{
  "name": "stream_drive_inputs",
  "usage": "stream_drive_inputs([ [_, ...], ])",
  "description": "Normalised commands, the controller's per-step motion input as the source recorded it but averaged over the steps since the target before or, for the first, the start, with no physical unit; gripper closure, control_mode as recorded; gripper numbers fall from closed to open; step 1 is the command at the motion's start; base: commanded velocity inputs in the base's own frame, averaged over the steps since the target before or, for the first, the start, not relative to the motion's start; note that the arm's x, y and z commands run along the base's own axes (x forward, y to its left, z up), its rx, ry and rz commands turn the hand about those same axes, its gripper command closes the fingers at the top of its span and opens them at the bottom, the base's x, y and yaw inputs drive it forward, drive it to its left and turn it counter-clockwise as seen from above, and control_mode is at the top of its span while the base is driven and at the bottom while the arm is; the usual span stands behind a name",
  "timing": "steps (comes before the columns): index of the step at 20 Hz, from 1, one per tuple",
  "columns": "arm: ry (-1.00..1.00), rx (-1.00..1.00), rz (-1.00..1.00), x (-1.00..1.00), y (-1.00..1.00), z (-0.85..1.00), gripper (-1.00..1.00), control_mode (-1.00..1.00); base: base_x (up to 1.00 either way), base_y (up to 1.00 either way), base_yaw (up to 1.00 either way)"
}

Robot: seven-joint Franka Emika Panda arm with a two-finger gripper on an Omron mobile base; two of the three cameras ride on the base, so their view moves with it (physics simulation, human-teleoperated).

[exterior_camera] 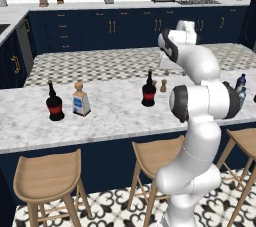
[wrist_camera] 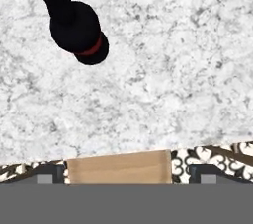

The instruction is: Move the plastic bottles in the middle to the plastics group, and the glass bottles in the middle to the glass group.

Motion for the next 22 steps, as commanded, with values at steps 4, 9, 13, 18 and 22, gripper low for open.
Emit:
stream_drive_inputs([
  [4,0.00,-0.08,0.00,0.68,0.65,-0.04,-1.00,-1.00,0.00,0.00,0.00],
  [9,-0.04,-0.06,0.00,0.69,0.37,-0.16,-1.00,-1.00,0.00,0.00,0.00],
  [13,0.00,0.00,0.00,0.81,0.16,-0.19,-1.00,-1.00,0.00,0.00,0.00],
  [18,0.03,0.00,0.00,0.72,0.05,-0.24,-1.00,-1.00,0.00,0.00,0.00],
  [22,0.07,0.00,0.00,0.62,-0.04,-0.29,-1.00,-1.00,0.00,0.00,0.00],
])
